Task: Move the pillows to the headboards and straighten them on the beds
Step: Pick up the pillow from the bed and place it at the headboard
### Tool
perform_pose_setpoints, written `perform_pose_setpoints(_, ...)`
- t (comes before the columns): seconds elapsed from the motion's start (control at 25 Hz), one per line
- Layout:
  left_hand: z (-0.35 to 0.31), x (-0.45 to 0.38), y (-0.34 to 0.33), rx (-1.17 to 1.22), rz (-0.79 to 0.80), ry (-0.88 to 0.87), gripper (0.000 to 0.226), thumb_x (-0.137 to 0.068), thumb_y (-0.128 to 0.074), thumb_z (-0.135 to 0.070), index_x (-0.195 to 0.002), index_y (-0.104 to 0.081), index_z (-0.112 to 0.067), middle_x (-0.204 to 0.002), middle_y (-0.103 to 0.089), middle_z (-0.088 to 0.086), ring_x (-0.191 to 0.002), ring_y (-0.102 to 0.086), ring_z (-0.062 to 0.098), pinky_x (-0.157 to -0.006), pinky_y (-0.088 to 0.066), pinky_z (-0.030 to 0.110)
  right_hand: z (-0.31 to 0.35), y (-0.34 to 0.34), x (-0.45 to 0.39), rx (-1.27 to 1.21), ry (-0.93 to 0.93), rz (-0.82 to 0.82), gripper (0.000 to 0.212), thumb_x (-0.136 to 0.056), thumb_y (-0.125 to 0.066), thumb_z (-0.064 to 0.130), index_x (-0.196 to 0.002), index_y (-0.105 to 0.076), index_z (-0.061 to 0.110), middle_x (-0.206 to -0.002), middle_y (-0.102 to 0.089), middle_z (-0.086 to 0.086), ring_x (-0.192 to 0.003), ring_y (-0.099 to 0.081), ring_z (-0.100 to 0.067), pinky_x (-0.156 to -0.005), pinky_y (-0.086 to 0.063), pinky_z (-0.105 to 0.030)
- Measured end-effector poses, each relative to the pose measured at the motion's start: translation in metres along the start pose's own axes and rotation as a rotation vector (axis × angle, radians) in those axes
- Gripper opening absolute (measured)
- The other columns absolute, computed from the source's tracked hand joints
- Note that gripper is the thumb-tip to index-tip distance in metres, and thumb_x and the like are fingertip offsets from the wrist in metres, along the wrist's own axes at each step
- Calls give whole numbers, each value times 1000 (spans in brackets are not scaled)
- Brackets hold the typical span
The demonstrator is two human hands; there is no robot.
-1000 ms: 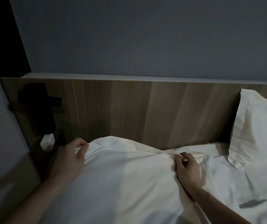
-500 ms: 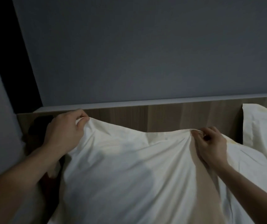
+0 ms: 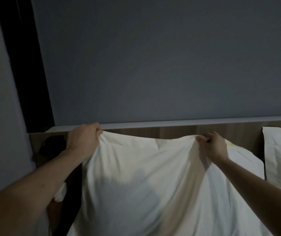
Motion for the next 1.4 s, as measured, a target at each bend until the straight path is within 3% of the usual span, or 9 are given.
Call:
perform_pose_setpoints(0.12, 1, -23, 12, -30, -81, -15, 18, -102, -55, -31, -99, -69, -21, -99, -73, 12, -93, -68, 36, -69, -43, 37, 16, 6, -24, -71, 1, -83, 21, -95, -68, 28, -102, -80, 13, -108, -69, -13, -98, -64, -37, -83, -47, -38)
perform_pose_setpoints(0.36, -2, -13, -35, -478, 210, -97, 26, -105, -44, -35, -113, -66, -27, -117, -72, 0, -111, -64, 21, -100, -40, 36, 2, -36, -20, 157, -30, 180, 26, -96, -69, 37, -86, -76, 14, -96, -78, -17, -96, -71, -40, -71, -45, -33)
perform_pose_setpoints(0.44, 7, -18, -36, -471, 156, -93, 25, -105, -44, -36, -111, -66, -28, -114, -73, -2, -108, -64, 20, -98, -39, 37, 4, -36, -23, 134, -10, 150, 24, -97, -68, 34, -82, -71, 15, -93, -77, -17, -95, -70, -41, -69, -44, -34)
perform_pose_setpoints(0.56, 15, -29, -28, -497, 98, -62, 25, -104, -46, -38, -108, -68, -28, -110, -75, -3, -108, -64, 19, -93, -36, 37, 15, -29, -40, 179, 19, 87, 26, -96, -68, 35, -94, -78, 11, -98, -78, -17, -98, -71, -41, -70, -46, -35)
perform_pose_setpoints(0.72, 7, -21, -41, -556, 204, -7, 21, -99, -49, -31, -113, -64, -29, -116, -72, -4, -111, -63, 18, -97, -40, 36, 17, -51, -44, 194, -24, 156, 25, -95, -69, 33, -103, -79, 11, -105, -78, -19, -102, -71, -41, -75, -50, -36)
perform_pose_setpoints(0.88, -7, -15, -55, -463, 167, -43, 35, -91, -54, -27, -125, -58, -28, -125, -68, -4, -116, -60, 19, -100, -37, 37, 10, -69, -29, 164, 31, 143, 19, -94, -60, 19, -104, -75, 12, -113, -69, -10, -101, -67, -35, -72, -49, -35)
perform_pose_setpoints(1.0, -32, -14, -70, -308, 146, -166, 34, -96, -50, -36, -129, -59, -32, -133, -64, -8, -123, -56, 18, -109, -28, 39, 2, -67, -17, 188, 56, 118, 22, -93, -60, 14, -114, -65, 12, -125, -58, -8, -113, -59, -34, -81, -51, -40)
perform_pose_setpoints(1.2, -57, -18, -108, -154, 381, -210, 47, -98, -46, -57, -139, -54, -35, -142, -58, -10, -132, -48, 18, -116, -25, 41, -21, -38, -35, 431, 154, 144, 41, -94, -51, 11, -134, -57, 12, -132, -58, -13, -116, -51, -35, -95, -46, -44)
perform_pose_setpoints(1.4, -45, -35, -118, -11, 433, -77, 37, -91, -49, -69, -110, -68, -42, -124, -64, -17, -124, -52, 16, -106, -24, 43, -59, -24, -67, 463, -23, 371, 52, -86, -49, 29, -136, -60, 22, -130, -62, -6, -119, -55, -33, -97, -50, -46)
Point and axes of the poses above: each hand's wrist, its own x-axis away from the middle knuckle, its own y-axis out of the back of the hand, z = x × y, the point moved 6 cm from there along -x, towards the middle knuckle
